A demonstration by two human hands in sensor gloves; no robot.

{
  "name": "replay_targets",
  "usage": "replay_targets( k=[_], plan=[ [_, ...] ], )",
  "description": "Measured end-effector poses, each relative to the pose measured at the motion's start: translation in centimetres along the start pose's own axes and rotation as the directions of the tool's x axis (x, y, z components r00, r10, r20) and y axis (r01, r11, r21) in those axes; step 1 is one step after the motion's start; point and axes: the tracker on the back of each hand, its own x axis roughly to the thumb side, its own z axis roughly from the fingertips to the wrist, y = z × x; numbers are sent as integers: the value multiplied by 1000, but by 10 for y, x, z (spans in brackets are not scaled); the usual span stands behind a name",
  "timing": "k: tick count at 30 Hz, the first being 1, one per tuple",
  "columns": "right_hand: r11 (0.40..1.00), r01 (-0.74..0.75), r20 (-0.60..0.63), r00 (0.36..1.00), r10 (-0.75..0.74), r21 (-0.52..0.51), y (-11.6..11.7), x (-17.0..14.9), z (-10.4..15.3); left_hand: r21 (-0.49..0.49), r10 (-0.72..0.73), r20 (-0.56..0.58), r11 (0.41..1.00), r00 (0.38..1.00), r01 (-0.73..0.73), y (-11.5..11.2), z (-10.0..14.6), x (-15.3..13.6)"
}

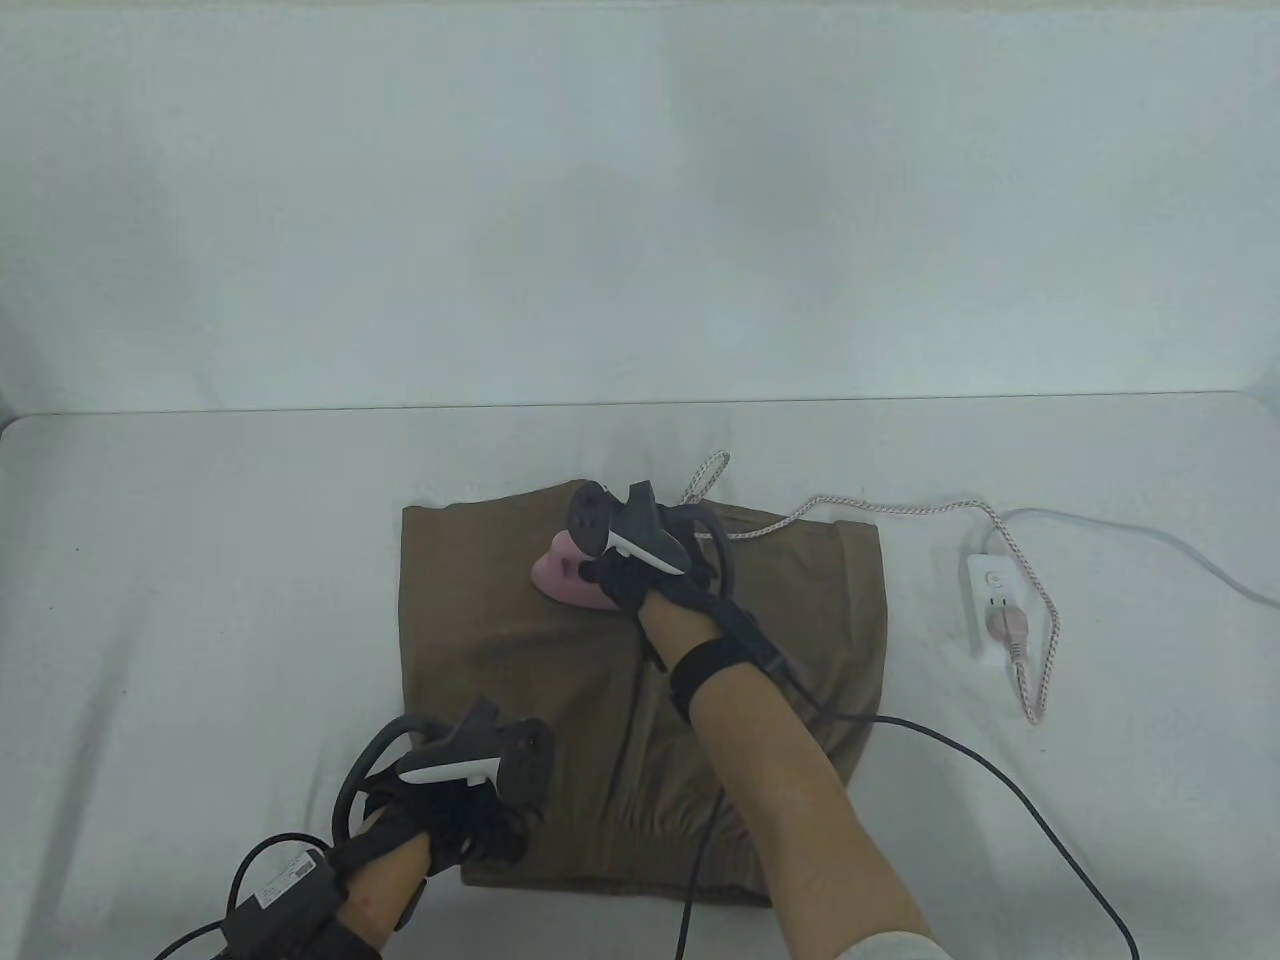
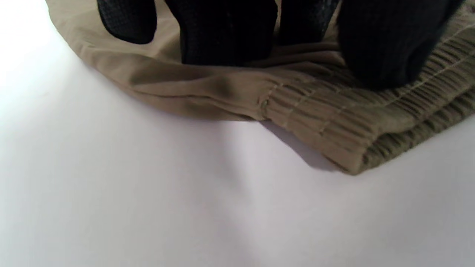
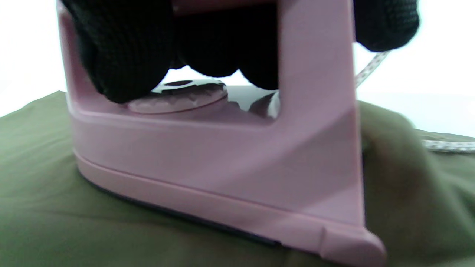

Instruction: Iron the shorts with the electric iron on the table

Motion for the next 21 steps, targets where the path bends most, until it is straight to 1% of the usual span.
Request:
replay_targets(
  k=[4, 9, 11, 12, 15, 17, 21],
  plan=[
    [999, 32, 23, 999, -32, 8, 4, 20, -3, -2, -1, 3, 1000, 1000, 1, 0, 0, 0],
    [999, 41, 69, 997, -42, 13, 6, 53, -6, 1, 15, 11, 1000, 1000, -15, -1, -1, -1],
    [998, 54, 85, 995, -56, 20, 7, 64, -6, 1, 12, 10, 1000, 1000, -12, 0, -1, -1],
    [998, 61, 103, 993, -63, 30, 8, 74, -4, 1, 12, 10, 1000, 1000, -12, 0, -1, -1],
    [997, 69, 128, 989, -71, 21, 11, 88, 0, 1, 13, 9, 1000, 1000, -13, 0, 0, -1],
    [998, 62, 144, 987, -65, 24, 11, 92, 2, 1, 15, 8, 1000, 1000, -15, 0, 0, -1],
    [998, 61, 151, 987, -63, 19, 11, 85, 5, 2, 10, 4, 1000, 1000, -10, 0, 0, -1]
  ],
)
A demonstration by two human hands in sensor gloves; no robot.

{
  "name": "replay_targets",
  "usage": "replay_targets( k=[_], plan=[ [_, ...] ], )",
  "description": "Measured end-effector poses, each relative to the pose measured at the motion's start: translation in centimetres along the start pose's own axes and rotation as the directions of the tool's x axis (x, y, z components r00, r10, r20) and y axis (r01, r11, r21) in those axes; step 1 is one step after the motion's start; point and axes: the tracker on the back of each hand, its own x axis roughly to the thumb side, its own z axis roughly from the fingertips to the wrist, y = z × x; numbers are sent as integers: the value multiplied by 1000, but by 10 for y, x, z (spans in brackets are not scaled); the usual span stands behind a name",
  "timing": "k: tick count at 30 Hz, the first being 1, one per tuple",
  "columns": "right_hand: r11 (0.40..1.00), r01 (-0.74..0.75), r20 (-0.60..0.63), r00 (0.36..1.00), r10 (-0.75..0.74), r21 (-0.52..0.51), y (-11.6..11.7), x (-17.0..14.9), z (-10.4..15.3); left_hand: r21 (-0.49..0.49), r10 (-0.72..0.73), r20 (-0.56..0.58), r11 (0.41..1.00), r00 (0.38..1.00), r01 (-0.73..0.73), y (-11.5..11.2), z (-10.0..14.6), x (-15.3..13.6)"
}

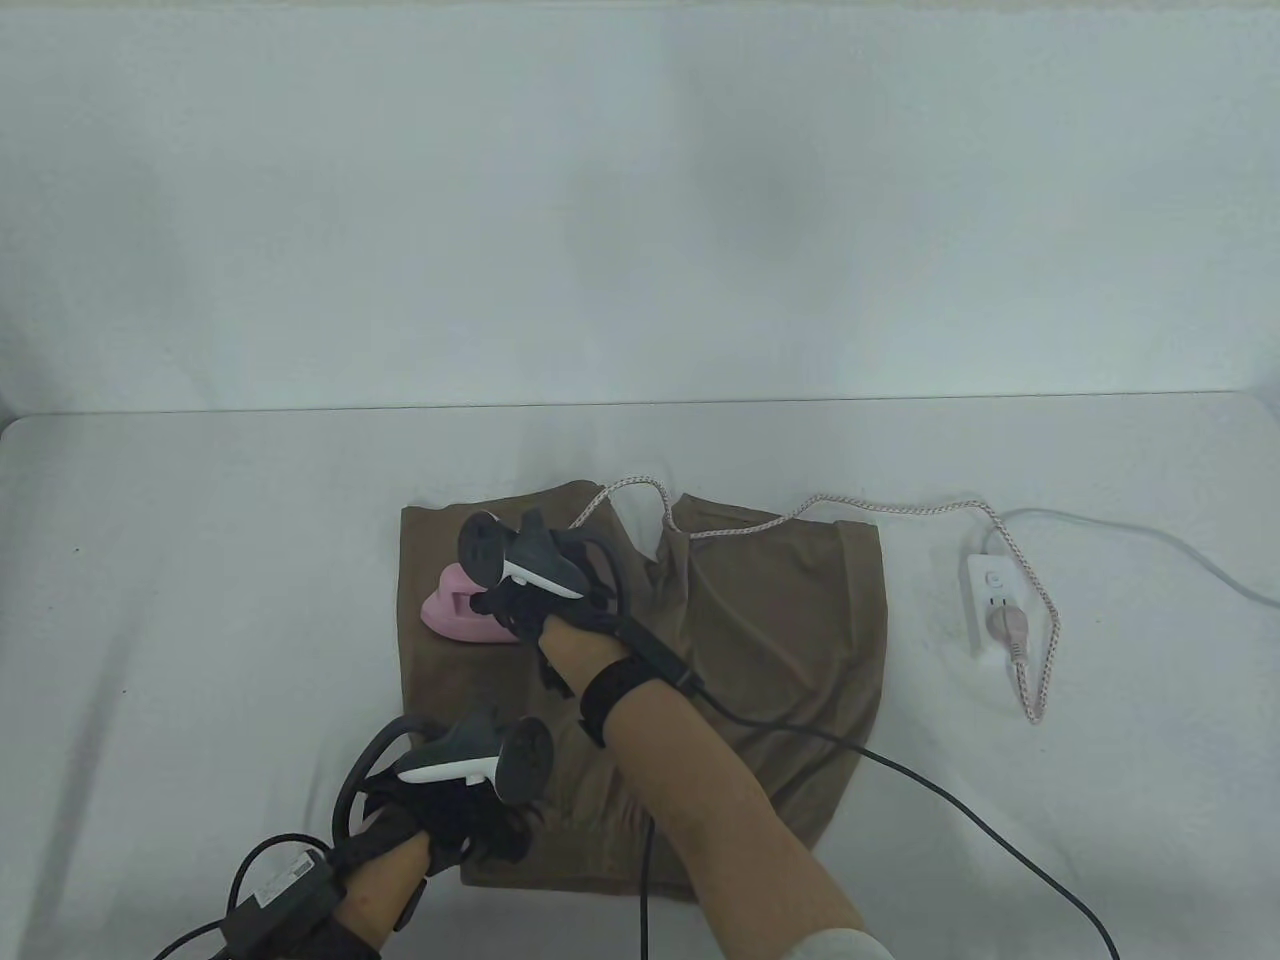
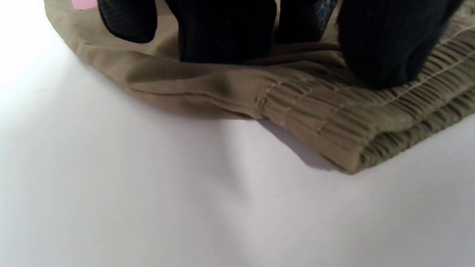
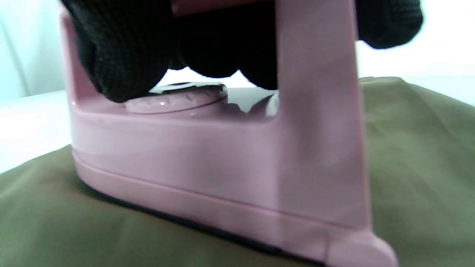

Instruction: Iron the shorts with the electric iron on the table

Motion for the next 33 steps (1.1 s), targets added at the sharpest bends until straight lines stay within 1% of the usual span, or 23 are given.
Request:
replay_targets(
  k=[7, 16, 19, 23, 27, 30, 33],
  plan=[
    [1000, -6, -49, 999, 6, 8, -5, -36, 10, 1, -2, 1, 1000, 1000, 2, 0, 0, 0],
    [1000, -18, -156, 988, 19, 7, -13, -91, 29, 1, -5, 1, 1000, 1000, 5, -1, 0, 1],
    [1000, -26, -186, 982, 25, -2, -14, -101, 33, 2, -9, 0, 1000, 1000, 9, -1, 0, 1],
    [1000, -29, -207, 978, 27, -4, -15, -109, 37, 2, -8, 0, 1000, 1000, 8, -1, 0, 1],
    [999, -36, -205, 978, 33, -12, -14, -106, 35, 2, -4, 1, 1000, 1000, 4, -1, 0, 1],
    [999, -34, -184, 982, 31, -14, -12, -95, 33, 0, -5, 2, 1000, 1000, 5, 0, 0, 1],
    [1000, -29, -151, 988, 27, -10, -10, -78, 30, -2, -4, 1, 1000, 1000, 4, -1, 0, 1]
  ],
)
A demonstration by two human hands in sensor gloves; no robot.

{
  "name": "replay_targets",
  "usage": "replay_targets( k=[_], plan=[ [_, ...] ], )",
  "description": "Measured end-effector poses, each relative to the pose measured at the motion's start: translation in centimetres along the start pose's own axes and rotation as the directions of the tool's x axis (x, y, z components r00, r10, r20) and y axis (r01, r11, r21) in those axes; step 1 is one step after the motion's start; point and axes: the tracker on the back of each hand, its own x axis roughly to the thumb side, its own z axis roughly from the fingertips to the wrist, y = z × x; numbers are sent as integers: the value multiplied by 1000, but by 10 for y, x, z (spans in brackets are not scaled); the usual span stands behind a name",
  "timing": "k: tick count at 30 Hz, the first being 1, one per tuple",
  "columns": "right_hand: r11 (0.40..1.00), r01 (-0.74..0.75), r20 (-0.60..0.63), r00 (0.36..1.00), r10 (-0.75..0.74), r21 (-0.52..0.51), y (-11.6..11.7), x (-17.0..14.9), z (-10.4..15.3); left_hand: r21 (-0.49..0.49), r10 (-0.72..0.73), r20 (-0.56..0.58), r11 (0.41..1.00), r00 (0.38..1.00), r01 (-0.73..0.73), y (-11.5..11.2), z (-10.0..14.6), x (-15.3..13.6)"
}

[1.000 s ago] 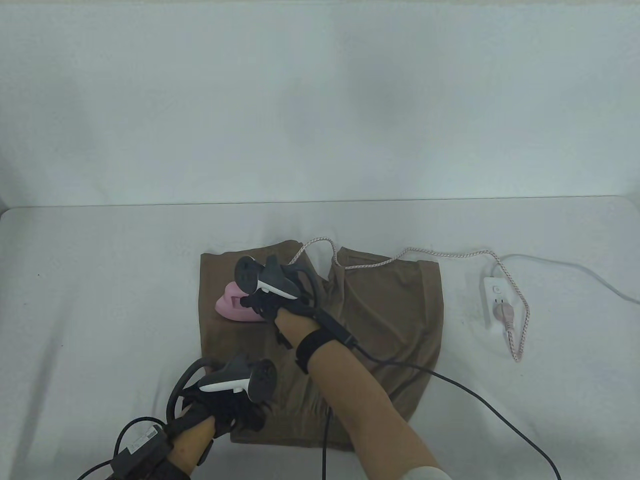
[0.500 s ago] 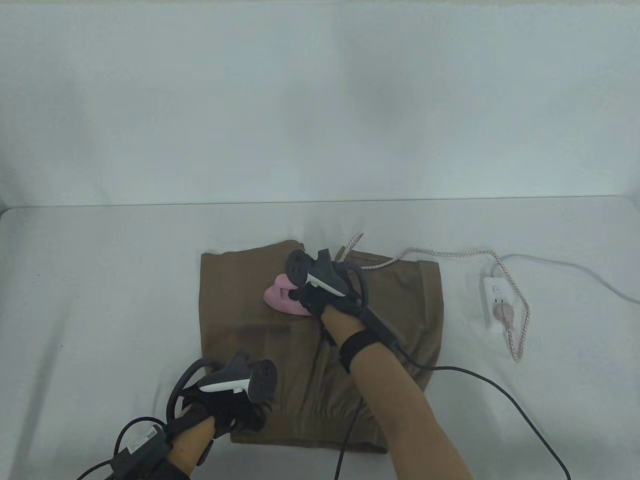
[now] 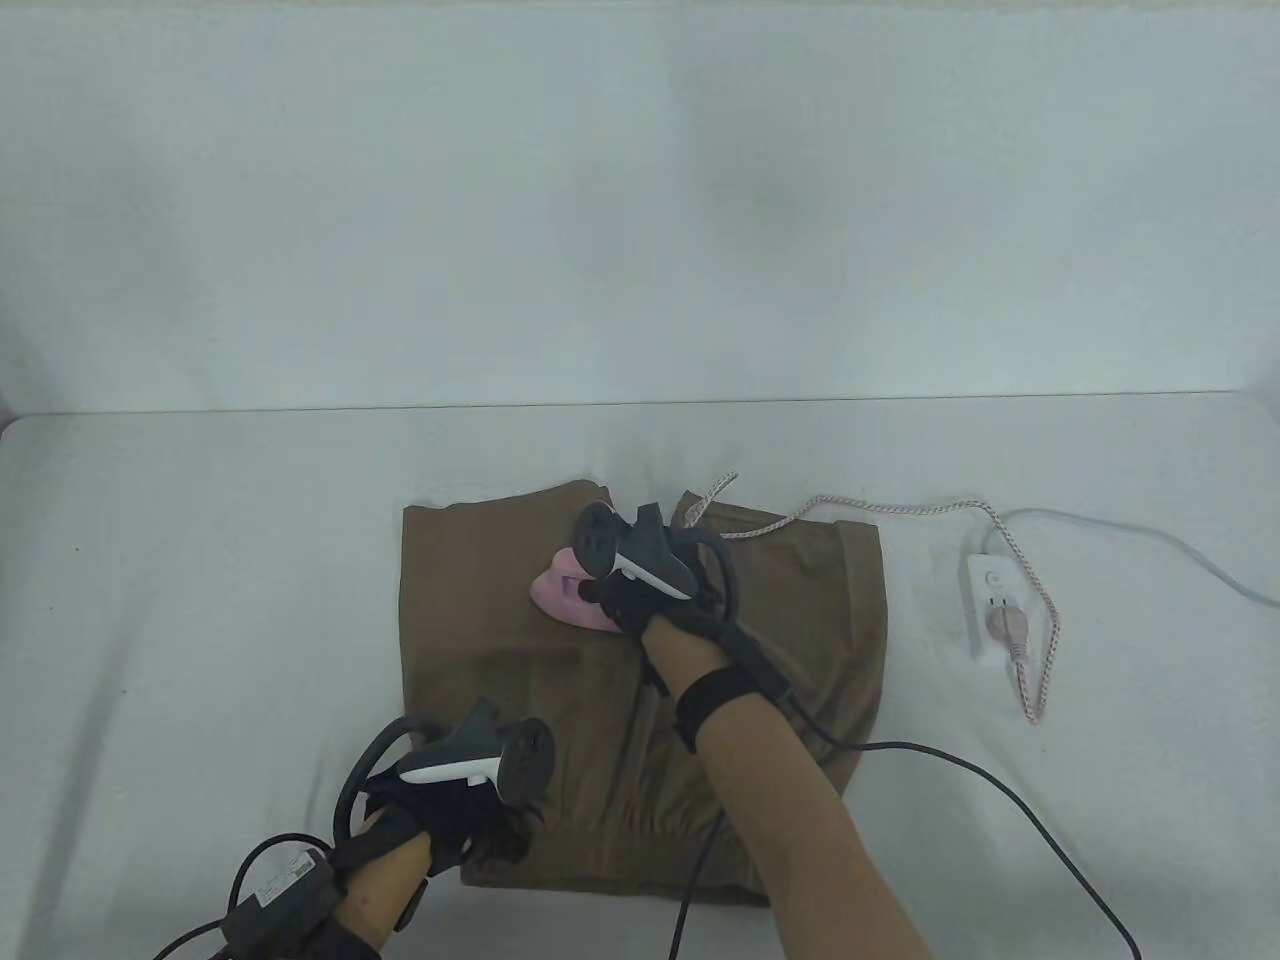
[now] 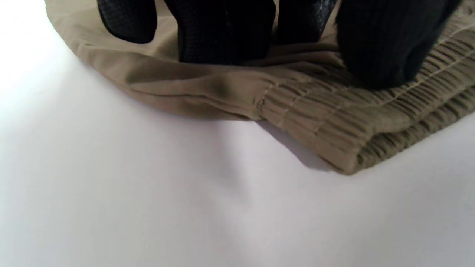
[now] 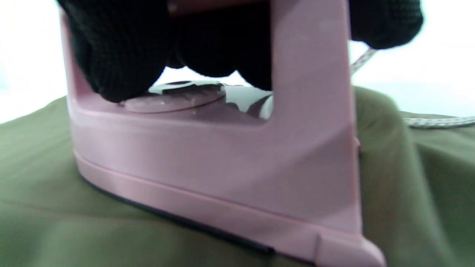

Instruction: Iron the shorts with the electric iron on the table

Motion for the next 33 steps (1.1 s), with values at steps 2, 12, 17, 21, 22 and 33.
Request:
replay_targets(
  k=[2, 12, 17, 21, 22, 33],
  plan=[
    [1000, 7, 28, 1000, -7, 3, 2, 12, -1, -2, 1, -4, 1000, 1000, -1, 0, 0, 0],
    [999, 10, 160, 987, -15, 33, 7, 72, -6, -2, -4, -19, 1000, 1000, 4, 0, 0, 1],
    [998, -8, 233, 972, -7, 64, 8, 99, -4, -4, -16, -24, 1000, 1000, 16, 1, 1, 2],
    [998, -10, 260, 966, -6, 60, 10, 109, -2, -5, -21, -27, 1000, 999, 21, 1, 1, 2],
    [998, -13, 261, 965, -3, 58, 10, 109, -1, -5, -21, -28, 1000, 999, 21, 1, 1, 2],
    [998, -26, 223, 975, 13, 55, 8, 66, 11, -8, -21, -29, 1000, 999, 21, 1, 1, 3]
  ],
)
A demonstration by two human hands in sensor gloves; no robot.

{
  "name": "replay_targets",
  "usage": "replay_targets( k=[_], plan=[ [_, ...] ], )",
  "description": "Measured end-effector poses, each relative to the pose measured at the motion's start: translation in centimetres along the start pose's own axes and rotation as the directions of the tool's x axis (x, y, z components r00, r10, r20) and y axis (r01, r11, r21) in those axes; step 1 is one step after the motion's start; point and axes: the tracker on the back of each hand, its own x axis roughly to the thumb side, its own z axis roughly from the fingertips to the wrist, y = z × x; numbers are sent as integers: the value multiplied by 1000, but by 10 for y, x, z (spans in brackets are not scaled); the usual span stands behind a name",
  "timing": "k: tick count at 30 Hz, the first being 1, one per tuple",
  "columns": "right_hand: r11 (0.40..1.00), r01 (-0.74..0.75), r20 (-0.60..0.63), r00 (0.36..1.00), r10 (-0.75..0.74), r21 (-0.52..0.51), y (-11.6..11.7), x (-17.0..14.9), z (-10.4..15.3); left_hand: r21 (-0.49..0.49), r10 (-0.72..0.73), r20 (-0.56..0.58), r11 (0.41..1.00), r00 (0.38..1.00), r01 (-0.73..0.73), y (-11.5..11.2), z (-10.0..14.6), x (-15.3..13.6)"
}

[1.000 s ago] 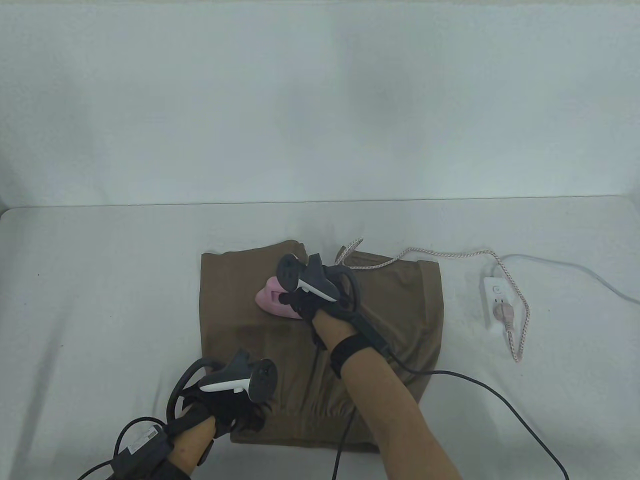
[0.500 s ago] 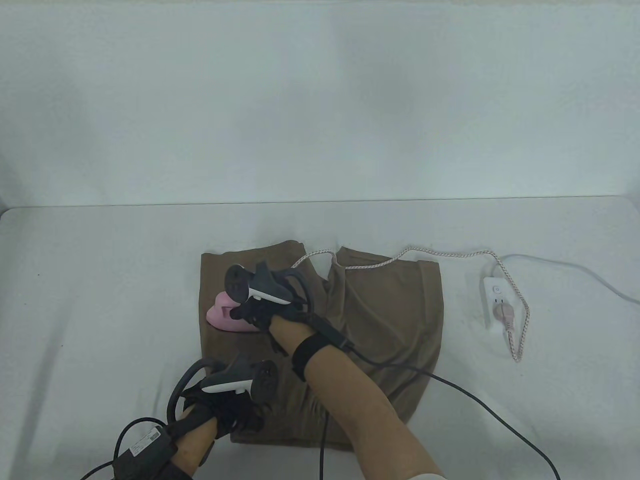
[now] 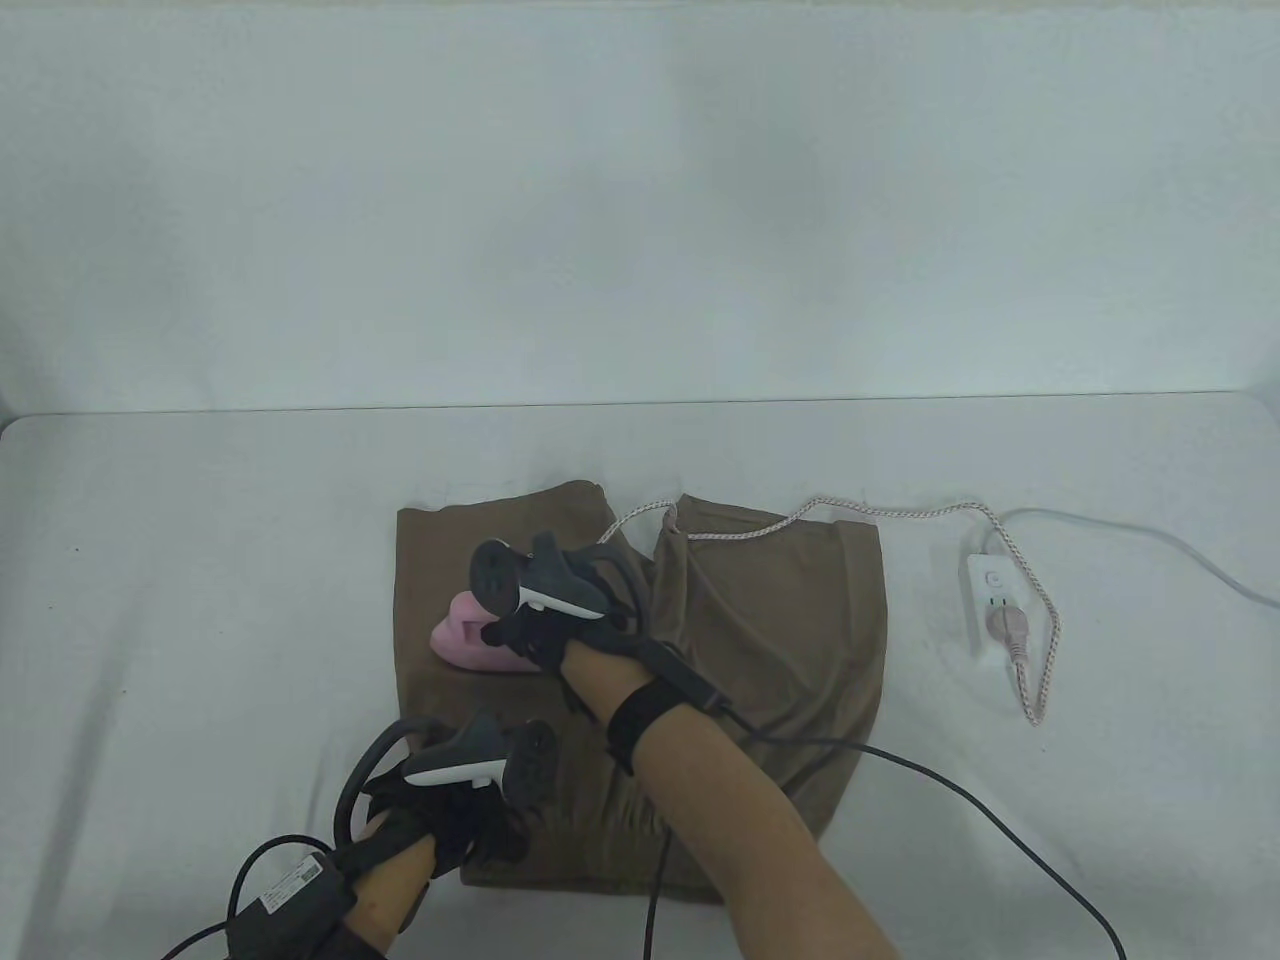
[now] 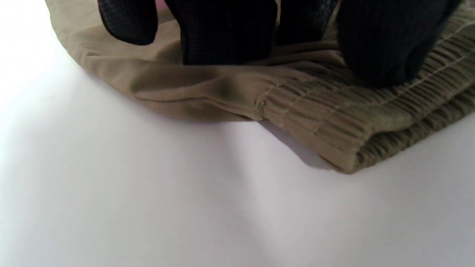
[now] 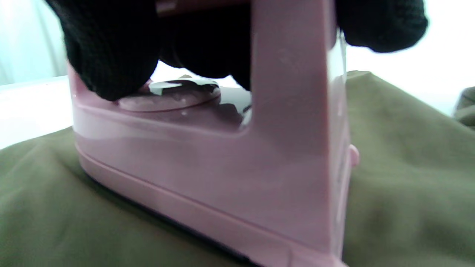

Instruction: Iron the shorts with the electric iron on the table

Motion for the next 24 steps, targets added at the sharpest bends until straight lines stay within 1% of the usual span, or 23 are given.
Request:
replay_targets(
  k=[10, 14, 19, 24],
  plan=[
    [1000, 0, -93, 996, 2, 19, -4, -56, 23, -5, -17, -13, 1000, 1000, 17, 1, 0, 2],
    [1000, 1, -114, 994, 2, 24, -5, -67, 27, -5, -22, -14, 1000, 1000, 22, 1, 0, 2],
    [1000, -7, -115, 993, 10, 31, -5, -64, 25, -8, -22, -15, 1000, 1000, 22, 1, 0, 3],
    [1000, -7, -80, 997, 9, 24, -3, -47, 18, -8, -21, -14, 1000, 1000, 21, 1, 0, 3]
  ],
)
